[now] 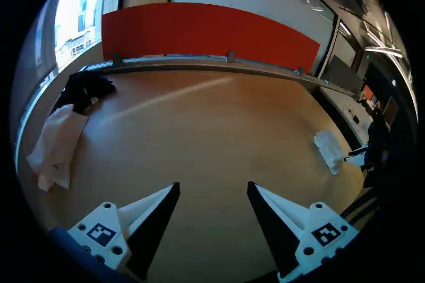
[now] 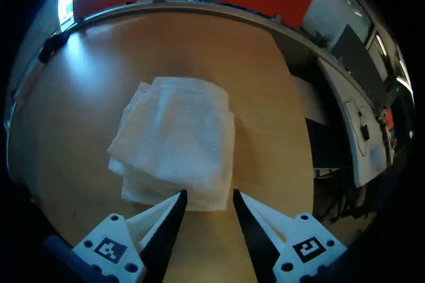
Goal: Fold towel
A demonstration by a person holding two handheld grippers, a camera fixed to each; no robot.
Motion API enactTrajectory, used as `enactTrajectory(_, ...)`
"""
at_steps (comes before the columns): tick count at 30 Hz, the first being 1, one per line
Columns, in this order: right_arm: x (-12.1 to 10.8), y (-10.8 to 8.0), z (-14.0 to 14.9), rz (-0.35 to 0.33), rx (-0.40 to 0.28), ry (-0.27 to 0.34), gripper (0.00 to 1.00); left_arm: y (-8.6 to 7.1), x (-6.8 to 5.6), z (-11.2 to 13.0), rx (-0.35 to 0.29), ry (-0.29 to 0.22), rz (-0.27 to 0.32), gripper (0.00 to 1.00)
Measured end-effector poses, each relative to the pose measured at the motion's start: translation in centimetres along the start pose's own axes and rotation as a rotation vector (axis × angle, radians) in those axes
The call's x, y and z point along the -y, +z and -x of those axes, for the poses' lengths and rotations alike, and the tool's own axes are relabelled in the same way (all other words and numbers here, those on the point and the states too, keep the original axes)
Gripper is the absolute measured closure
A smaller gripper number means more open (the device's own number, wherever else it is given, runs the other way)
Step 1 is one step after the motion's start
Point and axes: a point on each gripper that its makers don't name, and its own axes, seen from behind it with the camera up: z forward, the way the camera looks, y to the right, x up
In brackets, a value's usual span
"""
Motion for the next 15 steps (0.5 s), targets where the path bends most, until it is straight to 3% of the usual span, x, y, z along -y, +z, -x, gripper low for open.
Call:
enactTrajectory(5, 0.3, -0.5, -0.8, 0.004, -0.039, 0.022, 0.16, 0.0, 0.2, -0.4, -0.01, 0.009, 0.003, 0.06)
enactTrajectory(15, 1.5, -2.8, -5.5, 0.032, -0.239, 0.111, 0.16, 0.2, 1.3, -1.4, -0.044, 0.007, -0.005, 0.06)
